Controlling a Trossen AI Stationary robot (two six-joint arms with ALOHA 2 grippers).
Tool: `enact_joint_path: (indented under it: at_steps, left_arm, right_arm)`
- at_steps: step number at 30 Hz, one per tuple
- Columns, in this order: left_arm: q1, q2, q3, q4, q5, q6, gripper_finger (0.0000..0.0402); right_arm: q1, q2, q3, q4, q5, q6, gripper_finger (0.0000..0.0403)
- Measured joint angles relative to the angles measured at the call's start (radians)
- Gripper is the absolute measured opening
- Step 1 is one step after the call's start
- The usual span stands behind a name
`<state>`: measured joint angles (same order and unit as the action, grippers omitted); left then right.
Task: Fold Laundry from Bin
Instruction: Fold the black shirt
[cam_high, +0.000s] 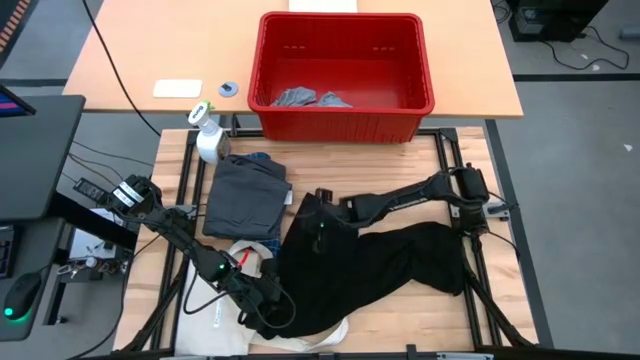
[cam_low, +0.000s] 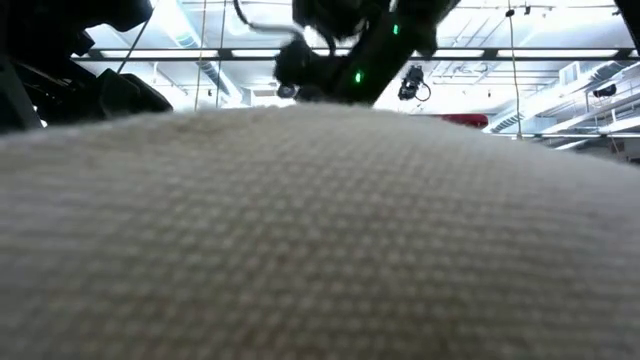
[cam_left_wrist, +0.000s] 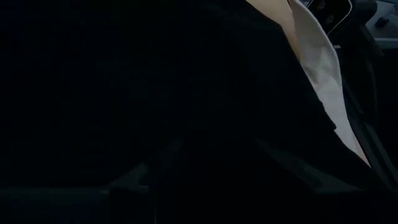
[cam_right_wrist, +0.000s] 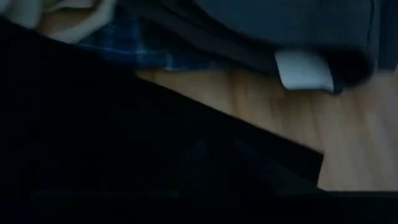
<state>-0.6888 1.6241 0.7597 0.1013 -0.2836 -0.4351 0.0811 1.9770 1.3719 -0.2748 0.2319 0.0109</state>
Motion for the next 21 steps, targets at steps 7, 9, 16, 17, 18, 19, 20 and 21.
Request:
enact_joint_path:
  at_steps: [7, 9, 16, 17, 18, 19, 20, 21]
  left_arm:
    - [0.000, 0.000, 0.000, -0.001, -0.009, 0.005, 0.0189]
    - [0.000, 0.000, 0.000, -0.001, -0.009, 0.009, 0.0189]
    - [0.003, 0.000, 0.000, 0.001, -0.023, 0.010, 0.0189]
    - [0.002, 0.000, 0.000, 0.001, -0.028, 0.010, 0.0189]
    - [0.003, 0.000, 0.000, 0.003, -0.030, 0.010, 0.0189]
    - [0.003, 0.000, 0.000, 0.005, -0.031, 0.010, 0.0189]
    - [0.003, 0.000, 0.000, 0.008, -0.034, 0.011, 0.0189]
    - [0.003, 0.000, 0.000, 0.009, -0.037, 0.011, 0.0189]
  right_arm:
    - [-0.032, 0.001, -0.160, 0.220, -0.016, 0.042, 0.0163]
    - [-0.029, 0.003, -0.207, 0.302, 0.009, 0.041, 0.0171]
    - [-0.044, 0.003, -0.301, 0.469, 0.017, 0.040, 0.0174]
    - [-0.048, 0.003, -0.304, 0.493, 0.017, 0.039, 0.0174]
    - [-0.052, 0.002, -0.308, 0.511, 0.017, 0.039, 0.0174]
    - [-0.057, 0.010, -0.310, 0.528, 0.017, 0.038, 0.0174]
    - [-0.063, 0.018, -0.310, 0.542, 0.015, 0.039, 0.0174]
    - [-0.069, 0.024, -0.311, 0.541, 0.004, 0.039, 0.0174]
